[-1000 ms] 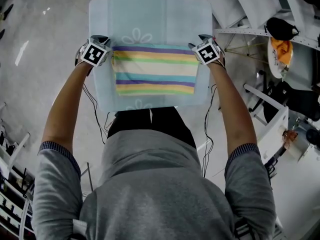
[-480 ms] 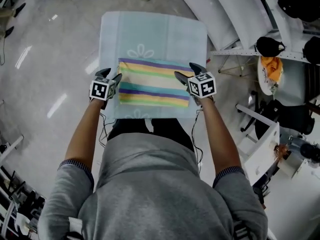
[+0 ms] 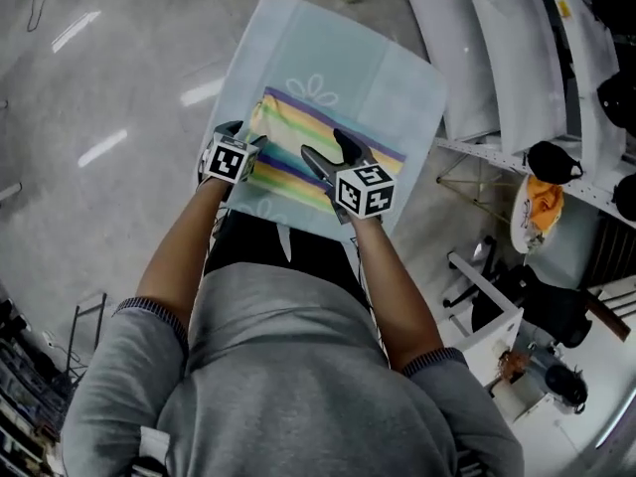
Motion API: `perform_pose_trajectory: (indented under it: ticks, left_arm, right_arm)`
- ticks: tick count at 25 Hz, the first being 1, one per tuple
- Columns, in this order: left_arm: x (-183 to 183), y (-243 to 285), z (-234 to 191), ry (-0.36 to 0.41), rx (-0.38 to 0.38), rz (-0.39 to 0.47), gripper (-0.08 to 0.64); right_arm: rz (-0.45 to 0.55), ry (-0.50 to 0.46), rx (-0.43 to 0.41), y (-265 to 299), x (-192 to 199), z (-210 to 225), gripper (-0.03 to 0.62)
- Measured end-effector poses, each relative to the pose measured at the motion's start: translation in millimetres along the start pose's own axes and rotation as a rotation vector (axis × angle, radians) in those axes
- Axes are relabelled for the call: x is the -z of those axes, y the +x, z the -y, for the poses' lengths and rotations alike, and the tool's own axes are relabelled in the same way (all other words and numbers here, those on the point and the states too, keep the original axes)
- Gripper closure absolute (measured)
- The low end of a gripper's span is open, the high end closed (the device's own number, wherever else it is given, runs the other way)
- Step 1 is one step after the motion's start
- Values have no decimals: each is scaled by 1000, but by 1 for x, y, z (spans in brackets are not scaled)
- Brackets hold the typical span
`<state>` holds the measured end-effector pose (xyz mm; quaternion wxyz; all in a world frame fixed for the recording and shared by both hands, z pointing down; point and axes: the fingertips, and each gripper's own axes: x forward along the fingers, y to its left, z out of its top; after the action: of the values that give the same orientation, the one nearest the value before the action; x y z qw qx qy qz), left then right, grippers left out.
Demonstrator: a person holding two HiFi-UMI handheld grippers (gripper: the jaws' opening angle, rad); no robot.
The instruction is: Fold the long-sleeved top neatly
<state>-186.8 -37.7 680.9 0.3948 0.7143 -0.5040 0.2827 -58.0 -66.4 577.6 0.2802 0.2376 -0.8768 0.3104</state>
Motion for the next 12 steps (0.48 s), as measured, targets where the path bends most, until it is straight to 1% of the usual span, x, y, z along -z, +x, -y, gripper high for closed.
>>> perform_pose_trajectory:
  ticks: [3,5,9,10,12]
  left_arm:
    - [8,10,-7,-33,-38,-10,262]
    - [14,18,-12,-41,-63,-18,262]
    - [25,33,-19,-60,-98,-30,266]
    - [28,36,-18,-60,-104,-37,275]
    - [31,39,-17,-50,-126,-46,320]
  right_arm:
    - [-30,-62,-78,20,5,-25,225]
    - [-46,-91,-104,25,7,-34,225]
    - [-55,-109,-114,22,10,-35,225]
    - [-57,-108,-111,20,12,-33,225]
    - [-62,-103,-103,14,17,-25,225]
